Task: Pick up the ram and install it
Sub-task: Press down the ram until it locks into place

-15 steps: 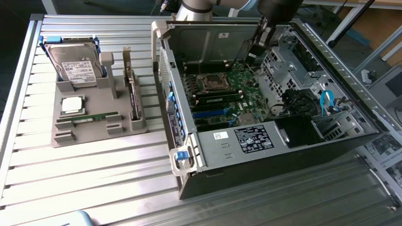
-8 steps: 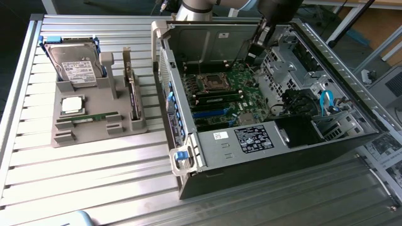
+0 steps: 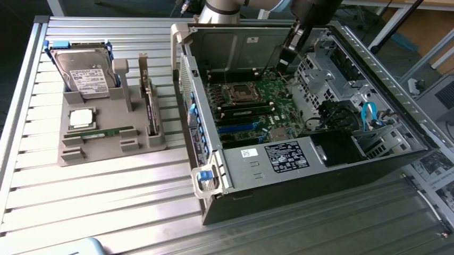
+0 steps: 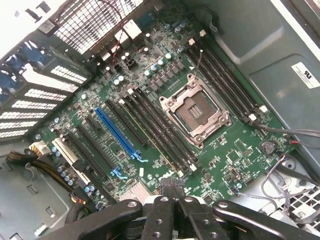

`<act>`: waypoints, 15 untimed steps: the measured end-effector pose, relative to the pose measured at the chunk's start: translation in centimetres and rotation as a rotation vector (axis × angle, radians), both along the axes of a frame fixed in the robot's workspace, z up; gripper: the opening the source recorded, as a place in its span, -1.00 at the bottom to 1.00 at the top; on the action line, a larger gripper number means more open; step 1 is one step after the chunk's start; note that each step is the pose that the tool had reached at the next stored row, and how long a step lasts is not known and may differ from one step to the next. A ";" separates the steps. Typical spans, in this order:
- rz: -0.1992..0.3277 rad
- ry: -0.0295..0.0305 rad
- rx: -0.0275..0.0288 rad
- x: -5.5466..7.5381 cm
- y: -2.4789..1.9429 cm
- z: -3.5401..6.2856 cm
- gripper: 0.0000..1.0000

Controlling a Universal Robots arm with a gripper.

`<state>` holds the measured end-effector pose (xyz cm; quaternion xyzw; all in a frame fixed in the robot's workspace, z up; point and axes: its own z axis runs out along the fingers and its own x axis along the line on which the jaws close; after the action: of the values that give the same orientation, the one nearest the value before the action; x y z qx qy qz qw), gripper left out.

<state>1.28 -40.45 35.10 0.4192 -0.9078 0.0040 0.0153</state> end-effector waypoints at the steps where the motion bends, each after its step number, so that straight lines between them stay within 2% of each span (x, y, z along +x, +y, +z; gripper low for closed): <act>1: -0.005 0.0000 -0.0001 0.0 0.00 0.00 -0.79; 15: -0.096 0.0000 0.0000 0.0 0.00 -0.01 -0.79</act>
<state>1.27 -40.45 35.08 0.3749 -0.9269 0.0033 0.0154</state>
